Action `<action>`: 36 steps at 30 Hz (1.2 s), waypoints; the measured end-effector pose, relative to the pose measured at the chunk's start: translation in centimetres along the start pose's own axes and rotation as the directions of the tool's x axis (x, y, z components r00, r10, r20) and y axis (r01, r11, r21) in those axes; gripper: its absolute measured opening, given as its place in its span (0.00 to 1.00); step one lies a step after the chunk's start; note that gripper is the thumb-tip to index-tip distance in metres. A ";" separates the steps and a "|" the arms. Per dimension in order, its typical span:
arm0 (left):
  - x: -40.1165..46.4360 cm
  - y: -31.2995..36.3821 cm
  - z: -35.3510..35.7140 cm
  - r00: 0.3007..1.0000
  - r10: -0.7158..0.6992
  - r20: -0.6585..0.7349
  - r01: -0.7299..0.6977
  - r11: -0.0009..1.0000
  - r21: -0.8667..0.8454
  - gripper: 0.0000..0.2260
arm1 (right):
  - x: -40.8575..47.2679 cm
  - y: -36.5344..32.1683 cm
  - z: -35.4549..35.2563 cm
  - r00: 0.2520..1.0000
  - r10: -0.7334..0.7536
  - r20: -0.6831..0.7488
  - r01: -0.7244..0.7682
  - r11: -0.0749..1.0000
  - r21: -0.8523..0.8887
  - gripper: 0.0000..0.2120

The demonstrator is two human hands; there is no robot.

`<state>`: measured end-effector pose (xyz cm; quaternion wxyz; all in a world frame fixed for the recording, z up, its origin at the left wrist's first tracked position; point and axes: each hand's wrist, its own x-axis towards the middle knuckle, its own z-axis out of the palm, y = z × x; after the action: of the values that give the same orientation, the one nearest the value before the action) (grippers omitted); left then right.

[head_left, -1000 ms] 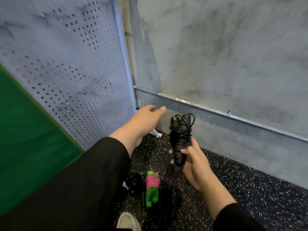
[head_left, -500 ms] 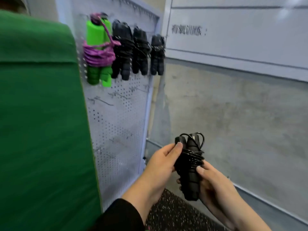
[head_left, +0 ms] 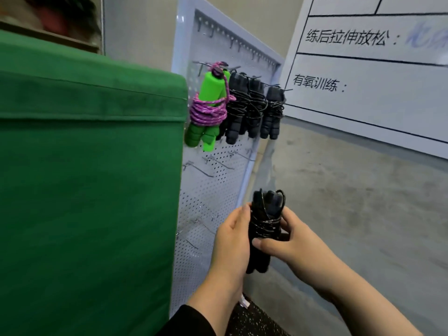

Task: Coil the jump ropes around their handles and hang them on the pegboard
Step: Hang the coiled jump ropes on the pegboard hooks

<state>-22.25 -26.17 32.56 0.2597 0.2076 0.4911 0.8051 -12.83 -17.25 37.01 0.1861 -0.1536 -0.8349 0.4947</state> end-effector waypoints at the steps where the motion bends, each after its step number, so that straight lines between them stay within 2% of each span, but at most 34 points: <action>1: 0.3 0.3 -0.6 1.000 0.003 -0.020 -0.004 1.000 -0.011 0.16 | 0.6 -0.1 0.5 1.000 -0.016 0.015 0.016 1.000 -0.021 0.26; 4: 1.0 1.1 -2.3 0.996 0.017 -0.085 -0.019 1.000 -0.014 0.18 | 1.8 -0.2 1.9 0.994 -0.034 0.103 0.033 0.999 0.016 0.25; 8: 1.9 1.4 -3.7 0.997 0.018 -0.076 -0.015 0.999 0.030 0.19 | 3.5 0.3 2.8 0.998 -0.005 0.066 -0.001 0.996 0.091 0.23; 12: 2.5 1.0 -4.0 0.982 0.055 -0.181 -0.051 0.998 0.027 0.17 | 4.8 0.6 4.0 0.998 -0.060 -0.031 0.058 0.996 -0.067 0.31; 17: 3.3 0.7 -4.2 0.938 0.089 -0.334 -0.102 0.994 -0.023 0.16 | 6.2 0.1 5.2 0.986 -0.145 -0.084 0.134 0.983 -0.123 0.26; 22: 3.4 0.8 -4.6 0.940 0.047 -0.337 -0.089 0.990 -0.111 0.19 | 7.0 -0.2 5.9 0.983 -0.161 -0.088 0.144 0.975 -0.167 0.27; 30: 3.0 1.3 -4.4 0.937 0.032 -0.347 -0.044 0.999 -0.027 0.16 | 8.1 -0.2 6.8 0.984 -0.157 -0.080 0.135 0.963 -0.233 0.27; 36: 3.2 1.5 -4.4 0.926 -0.016 -0.377 -0.013 0.997 -0.074 0.21 | 8.8 0.1 6.9 0.991 -0.128 0.022 0.130 0.965 -0.230 0.19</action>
<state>-27.66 -27.79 32.23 0.1685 0.0385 0.5013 0.8478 -23.82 -18.63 35.22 0.1957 -0.1177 -0.8956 0.3818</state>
